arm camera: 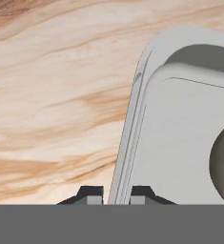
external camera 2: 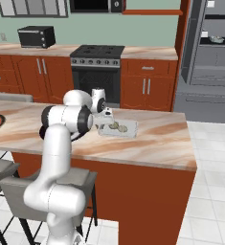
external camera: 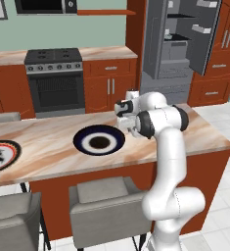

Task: Place two dumplings into each of the tupperware containers and then place the containers in the fridge.

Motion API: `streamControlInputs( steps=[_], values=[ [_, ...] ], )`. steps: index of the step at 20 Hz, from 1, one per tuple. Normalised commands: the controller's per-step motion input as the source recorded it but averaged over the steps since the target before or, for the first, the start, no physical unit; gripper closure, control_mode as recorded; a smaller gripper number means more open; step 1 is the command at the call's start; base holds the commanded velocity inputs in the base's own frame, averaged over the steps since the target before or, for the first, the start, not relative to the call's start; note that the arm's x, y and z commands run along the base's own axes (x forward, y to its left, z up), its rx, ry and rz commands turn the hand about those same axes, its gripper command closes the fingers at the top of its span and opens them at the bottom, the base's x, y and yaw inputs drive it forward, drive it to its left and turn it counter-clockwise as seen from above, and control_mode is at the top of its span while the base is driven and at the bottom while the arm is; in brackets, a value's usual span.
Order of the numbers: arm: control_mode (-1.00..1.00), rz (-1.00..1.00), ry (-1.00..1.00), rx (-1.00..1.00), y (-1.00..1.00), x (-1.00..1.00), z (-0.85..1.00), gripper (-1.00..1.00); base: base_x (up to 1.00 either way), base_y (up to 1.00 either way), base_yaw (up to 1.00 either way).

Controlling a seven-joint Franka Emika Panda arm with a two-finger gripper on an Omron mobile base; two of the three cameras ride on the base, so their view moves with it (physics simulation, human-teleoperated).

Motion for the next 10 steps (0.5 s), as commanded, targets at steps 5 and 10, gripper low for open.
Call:
streamControlInputs(
  steps=[5,10],
  values=[
    [-1.0,0.01,0.0,0.0,-0.01,-0.04,0.04,1.0,0.0,0.0,0.0],
    [-1.0,0.12,0.0,0.0,-0.23,-0.16,0.45,1.0,0.0,0.0,0.0]
  ],
)
